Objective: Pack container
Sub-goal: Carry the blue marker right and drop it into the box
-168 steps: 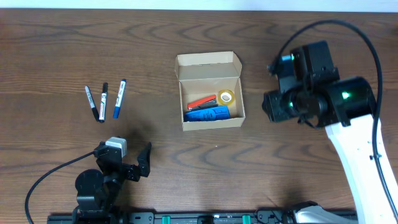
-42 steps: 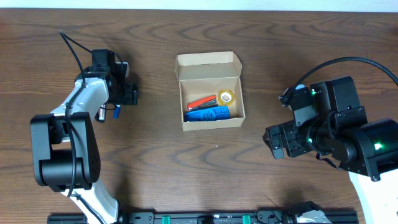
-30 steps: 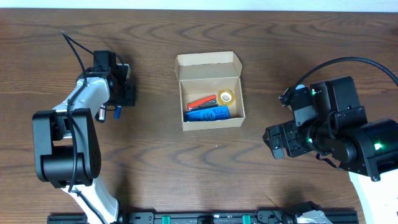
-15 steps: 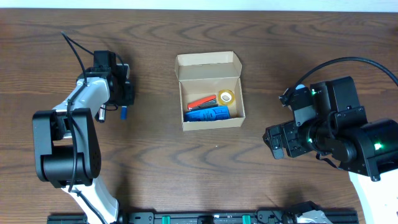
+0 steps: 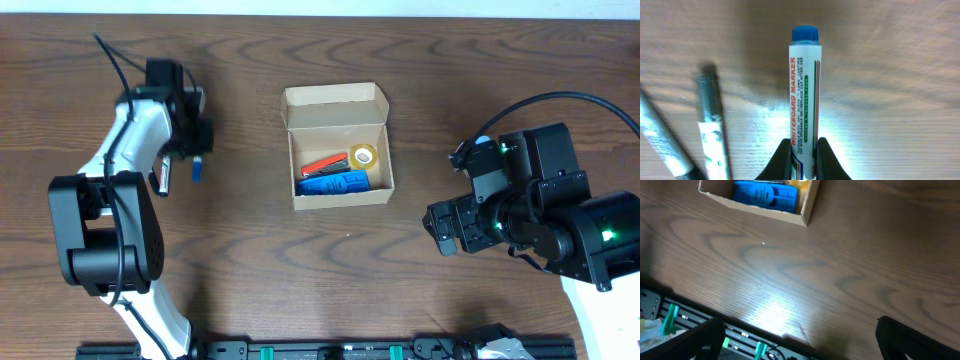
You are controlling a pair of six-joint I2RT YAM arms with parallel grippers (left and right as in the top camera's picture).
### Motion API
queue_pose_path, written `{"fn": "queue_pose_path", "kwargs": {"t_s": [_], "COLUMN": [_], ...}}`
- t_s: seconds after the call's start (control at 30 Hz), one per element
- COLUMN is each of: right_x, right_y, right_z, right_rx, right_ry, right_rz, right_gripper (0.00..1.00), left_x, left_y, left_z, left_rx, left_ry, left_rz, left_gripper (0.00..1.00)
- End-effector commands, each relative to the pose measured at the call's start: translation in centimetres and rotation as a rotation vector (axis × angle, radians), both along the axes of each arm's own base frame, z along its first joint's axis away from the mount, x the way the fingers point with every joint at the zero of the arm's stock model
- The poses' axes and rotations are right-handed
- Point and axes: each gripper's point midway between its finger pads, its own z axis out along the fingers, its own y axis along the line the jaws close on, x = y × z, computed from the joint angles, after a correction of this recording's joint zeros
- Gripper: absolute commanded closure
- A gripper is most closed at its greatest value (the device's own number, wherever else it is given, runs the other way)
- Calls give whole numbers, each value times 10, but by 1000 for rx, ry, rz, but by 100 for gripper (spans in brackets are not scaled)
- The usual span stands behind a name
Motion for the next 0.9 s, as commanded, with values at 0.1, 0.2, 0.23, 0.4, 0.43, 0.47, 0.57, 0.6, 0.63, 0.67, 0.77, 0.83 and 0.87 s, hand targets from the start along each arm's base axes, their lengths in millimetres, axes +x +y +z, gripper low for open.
{"fn": "queue_pose_path", "kwargs": {"t_s": [0.1,0.2,0.23,0.4,0.43,0.47,0.57,0.6,0.63,0.67,0.77,0.83,0.87], "right_x": [-1,-1,-1,-1,-1,-1,-1,-1,-1,-1,-1,-1,-1], "right_y": [-1,-1,-1,-1,-1,-1,-1,-1,-1,-1,-1,-1,-1], "right_z": [1,1,1,1,1,1,1,1,1,1,1,1,1], "right_rx": [2,2,2,2,2,2,2,2,2,2,2,2,2], "right_ry": [-4,-4,-3,-4,-4,-4,-4,-4,-4,-4,-4,-4,-4], "right_rz": [-2,-2,-2,-2,-2,-2,-2,-2,-2,-2,-2,-2,-2], "right_gripper": [1,1,1,1,1,1,1,1,1,1,1,1,1], "left_x": [31,32,31,8,-1,-7,-32,-40,-48,-55,-76,-89,-92], "left_y": [-44,-79,-92,-151,-161,-168,-186,-190,-195,-200,-225,-239,-242], "left_z": [76,98,104,118,118,117,112,111,110,110,113,116,117], "left_rx": [24,39,42,71,78,83,103,106,98,79,-54,-144,-163], "left_ry": [-114,-147,-158,-158,-145,-134,-81,-63,-45,-33,-28,-32,-34], "left_rz": [-211,-354,-398,-679,-742,-788,-963,-1005,-1041,-1073,-1156,-1222,-1251], "left_gripper": [94,94,94,94,94,94,94,94,94,94,95,94,94]}}
